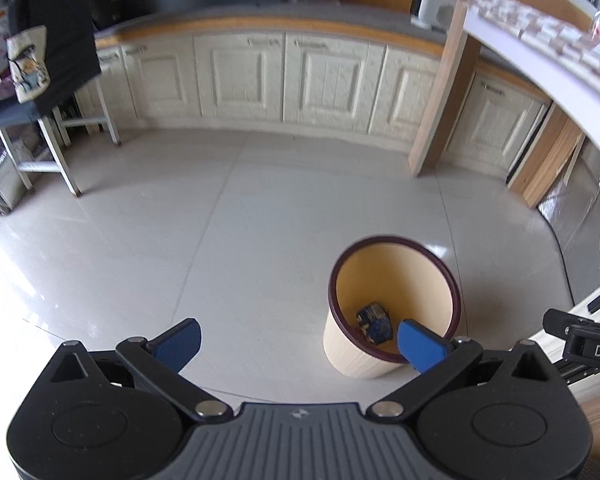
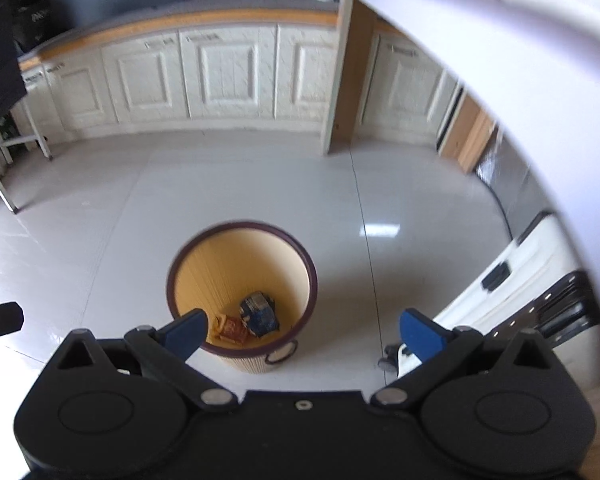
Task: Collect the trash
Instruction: 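Move both open tools back toward the table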
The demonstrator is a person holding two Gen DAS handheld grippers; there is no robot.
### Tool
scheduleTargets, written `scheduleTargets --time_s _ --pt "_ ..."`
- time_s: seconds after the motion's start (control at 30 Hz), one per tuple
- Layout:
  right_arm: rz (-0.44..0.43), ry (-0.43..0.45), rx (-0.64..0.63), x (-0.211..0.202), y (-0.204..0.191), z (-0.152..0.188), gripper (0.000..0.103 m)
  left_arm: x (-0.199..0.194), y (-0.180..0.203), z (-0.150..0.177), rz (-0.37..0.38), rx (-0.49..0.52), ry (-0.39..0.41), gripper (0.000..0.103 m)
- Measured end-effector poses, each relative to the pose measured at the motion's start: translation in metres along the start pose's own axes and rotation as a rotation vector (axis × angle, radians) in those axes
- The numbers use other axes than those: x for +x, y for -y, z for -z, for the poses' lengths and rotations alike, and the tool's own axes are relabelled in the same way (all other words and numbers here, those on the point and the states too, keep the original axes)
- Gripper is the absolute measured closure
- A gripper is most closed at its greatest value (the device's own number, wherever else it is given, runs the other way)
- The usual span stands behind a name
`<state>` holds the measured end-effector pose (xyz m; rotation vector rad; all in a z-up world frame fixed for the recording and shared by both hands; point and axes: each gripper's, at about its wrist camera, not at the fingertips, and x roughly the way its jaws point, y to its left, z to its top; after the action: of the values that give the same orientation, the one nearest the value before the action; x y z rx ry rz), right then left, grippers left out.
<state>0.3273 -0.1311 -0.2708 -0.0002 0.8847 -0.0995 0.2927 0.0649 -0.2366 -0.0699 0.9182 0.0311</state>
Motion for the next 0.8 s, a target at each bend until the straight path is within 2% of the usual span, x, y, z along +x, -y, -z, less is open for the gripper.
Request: scheduleTargets --time_s 0.43,0.8 --pt "-0.067 0.254 -0.046 -0.119 -0.005 -0.022 0.000 -0.113 -0.017 -0.011 -0.039 -0.040 0.257 0.000" --pt "-0.079 0.502 -0.018 -0.224 0.009 -0.038 0.000 -0.213 -0.008 -0.026 -0.011 -0.034 0.502 0.000"
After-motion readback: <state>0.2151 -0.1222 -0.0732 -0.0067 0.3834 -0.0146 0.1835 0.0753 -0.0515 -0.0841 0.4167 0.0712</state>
